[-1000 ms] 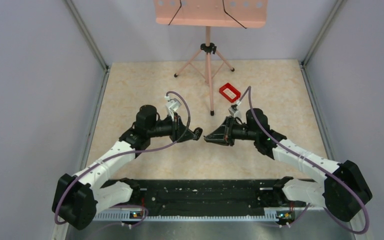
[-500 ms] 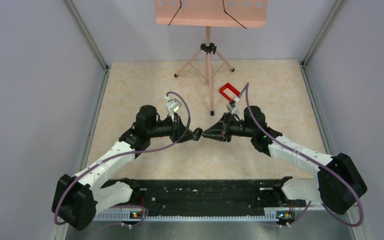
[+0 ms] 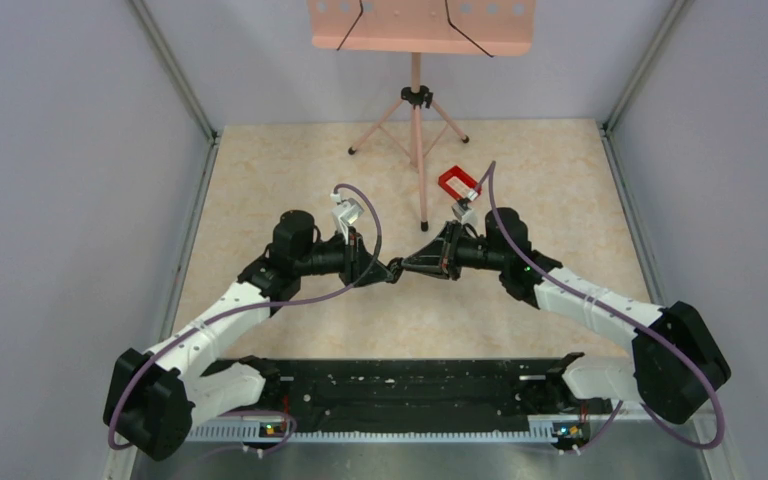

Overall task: Insert the wireless bluetooth earbuds into the charging case
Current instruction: Insert the right earbud into the right side groove of the charging case.

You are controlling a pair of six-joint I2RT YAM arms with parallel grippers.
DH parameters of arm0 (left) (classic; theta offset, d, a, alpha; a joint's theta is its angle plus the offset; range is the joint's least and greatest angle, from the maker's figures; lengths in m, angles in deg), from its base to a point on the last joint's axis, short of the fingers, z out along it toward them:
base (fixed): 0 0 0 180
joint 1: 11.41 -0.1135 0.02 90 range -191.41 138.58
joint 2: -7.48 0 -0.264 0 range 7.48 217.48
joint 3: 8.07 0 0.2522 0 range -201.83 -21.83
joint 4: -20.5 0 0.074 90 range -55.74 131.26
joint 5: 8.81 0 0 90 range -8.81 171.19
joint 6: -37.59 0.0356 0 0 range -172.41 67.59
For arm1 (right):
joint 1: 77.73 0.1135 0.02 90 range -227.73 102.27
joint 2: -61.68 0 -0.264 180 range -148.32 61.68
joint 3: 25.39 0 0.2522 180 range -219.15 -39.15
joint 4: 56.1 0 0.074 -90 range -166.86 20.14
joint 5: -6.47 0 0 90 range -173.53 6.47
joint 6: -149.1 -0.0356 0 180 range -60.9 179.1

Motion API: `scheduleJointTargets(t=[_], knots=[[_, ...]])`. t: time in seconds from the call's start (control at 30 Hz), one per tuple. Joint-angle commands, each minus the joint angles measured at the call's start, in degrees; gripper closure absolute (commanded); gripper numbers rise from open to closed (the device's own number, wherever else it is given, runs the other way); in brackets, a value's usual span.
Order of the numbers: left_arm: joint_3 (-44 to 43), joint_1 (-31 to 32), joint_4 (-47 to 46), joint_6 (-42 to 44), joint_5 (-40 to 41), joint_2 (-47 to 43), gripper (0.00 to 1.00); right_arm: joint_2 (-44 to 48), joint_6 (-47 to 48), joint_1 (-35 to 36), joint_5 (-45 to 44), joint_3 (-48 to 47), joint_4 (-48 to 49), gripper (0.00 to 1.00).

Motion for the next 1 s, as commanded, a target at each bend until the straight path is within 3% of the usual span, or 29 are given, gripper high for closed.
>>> scheduleJointTargets(t=[0.0, 0.63, 0.77, 0.97], knots=[[-2.78, 0.24, -1.11, 0.45, -1.64, -1.31, 1.00, -0.95, 1.34, -0.53, -0.13, -2.58, 0.98, 1.00], [-3.88, 0.31, -0.52, -0.57, -0.60, 0.40, 1.00, 0.22, 1.29, 0.08, 0.70, -0.05, 1.54, 1.00], [-4.10, 0.31, 0.06, -0.44, -0.30, 1.12, 1.00, -0.07, -0.97, 0.18, 1.97, 1.53, 6.38, 1.00], [-4.15, 0.28, 0.52, -0.40, -0.01, 1.41, 1.00, 1.82, 0.09, 0.27, 0.70, 1.52, 3.46, 1.00]])
